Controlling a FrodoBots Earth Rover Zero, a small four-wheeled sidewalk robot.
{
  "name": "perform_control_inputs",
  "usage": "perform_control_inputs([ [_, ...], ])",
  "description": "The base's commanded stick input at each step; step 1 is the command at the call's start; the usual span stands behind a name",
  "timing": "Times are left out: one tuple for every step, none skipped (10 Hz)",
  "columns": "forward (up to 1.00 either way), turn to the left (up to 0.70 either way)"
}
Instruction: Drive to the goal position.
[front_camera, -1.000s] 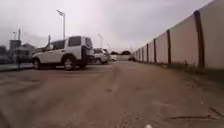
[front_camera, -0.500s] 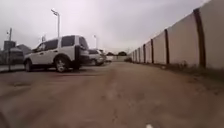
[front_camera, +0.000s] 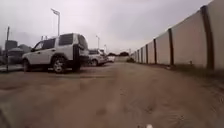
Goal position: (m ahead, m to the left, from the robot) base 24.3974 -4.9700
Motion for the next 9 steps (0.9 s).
perform_control_inputs([
  [0.85,0.01],
  [0.85,0.01],
  [0.85,0.01],
  [0.85,0.01],
  [0.85,0.01],
  [0.85,0.01],
  [0.85,0.01],
  [0.85,0.01],
  [0.85,0.01],
])
